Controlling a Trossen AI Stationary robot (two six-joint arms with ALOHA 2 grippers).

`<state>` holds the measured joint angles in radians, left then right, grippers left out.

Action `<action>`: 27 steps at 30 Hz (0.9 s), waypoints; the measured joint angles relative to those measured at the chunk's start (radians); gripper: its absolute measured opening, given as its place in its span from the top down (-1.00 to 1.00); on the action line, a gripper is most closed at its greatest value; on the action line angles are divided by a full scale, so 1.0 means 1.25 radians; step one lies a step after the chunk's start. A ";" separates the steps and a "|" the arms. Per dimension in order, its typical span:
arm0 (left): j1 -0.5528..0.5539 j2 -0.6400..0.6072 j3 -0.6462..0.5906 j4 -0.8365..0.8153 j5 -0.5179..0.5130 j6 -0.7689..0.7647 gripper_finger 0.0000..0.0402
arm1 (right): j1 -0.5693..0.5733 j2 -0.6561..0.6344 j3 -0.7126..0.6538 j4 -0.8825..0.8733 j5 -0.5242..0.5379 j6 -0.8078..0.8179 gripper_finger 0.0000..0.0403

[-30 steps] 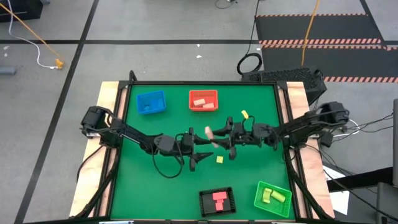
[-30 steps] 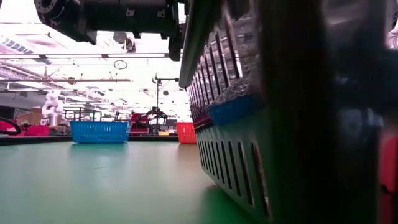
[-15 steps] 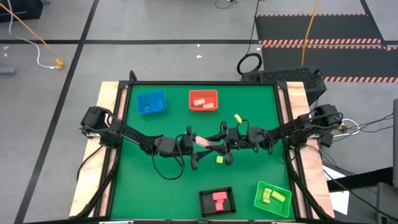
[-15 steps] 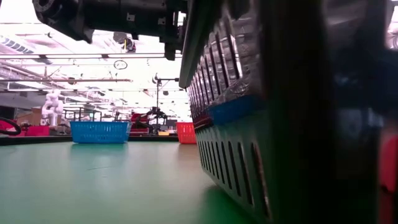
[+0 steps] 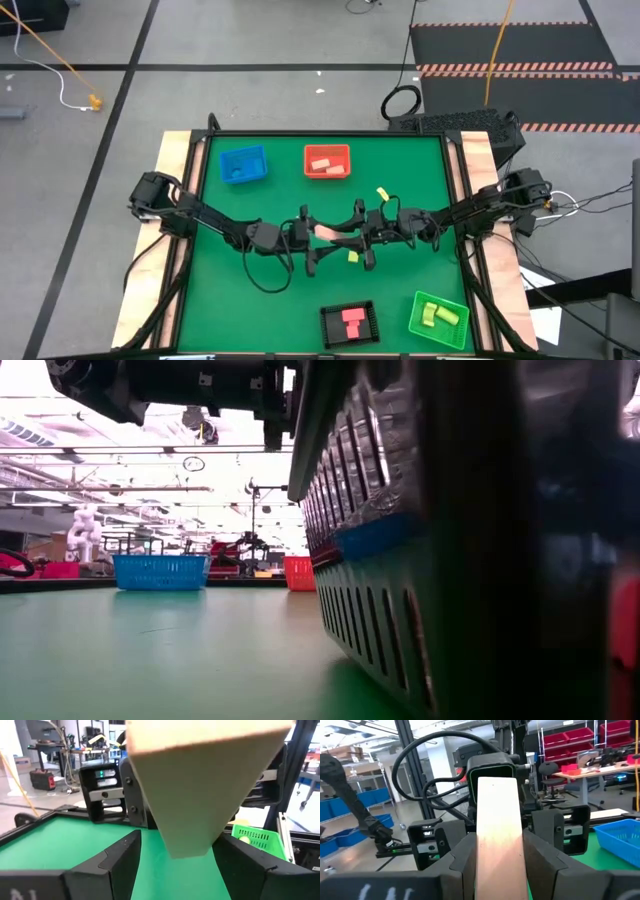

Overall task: Sort & place blocks by color
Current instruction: Put the brown block into the orange bin

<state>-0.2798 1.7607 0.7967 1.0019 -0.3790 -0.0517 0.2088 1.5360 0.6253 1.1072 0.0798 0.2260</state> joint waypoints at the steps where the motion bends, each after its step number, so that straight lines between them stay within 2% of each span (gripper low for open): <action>1: 0.002 0.000 0.002 0.000 0.006 0.006 -0.20 | 0.002 0.000 0.002 0.001 0.001 -0.001 0.44; 7: 0.006 0.000 0.038 -0.028 0.095 0.018 -0.19 | 0.004 -0.002 0.006 0.003 -0.005 -0.001 0.44; 12: 0.005 0.000 0.056 -0.065 0.089 0.019 0.02 | 0.017 -0.002 0.005 0.007 0.016 -0.010 0.44; 18: 0.004 0.000 0.058 -0.086 0.073 -0.001 0.04 | 0.035 -0.001 0.005 -0.011 0.059 -0.008 0.44; 20: 0.003 0.000 0.058 -0.094 0.069 0.000 0.04 | 0.040 -0.001 0.005 -0.016 0.072 0.007 0.31; 21: 0.003 0.000 0.058 -0.106 0.074 0.000 0.11 | 0.039 -0.002 0.005 -0.017 0.073 0.018 0.19; 22: 0.003 0.001 0.061 -0.107 0.088 -0.004 0.34 | 0.038 -0.005 0.007 -0.021 0.061 0.035 0.07; 27: 0.002 0.001 0.062 -0.122 0.087 -0.030 0.34 | 0.032 -0.065 0.007 -0.130 0.059 0.110 -0.43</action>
<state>-0.2771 1.7618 0.8738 0.8499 -0.2705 -0.0889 0.2487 1.4545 0.6338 0.9449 0.1537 0.3635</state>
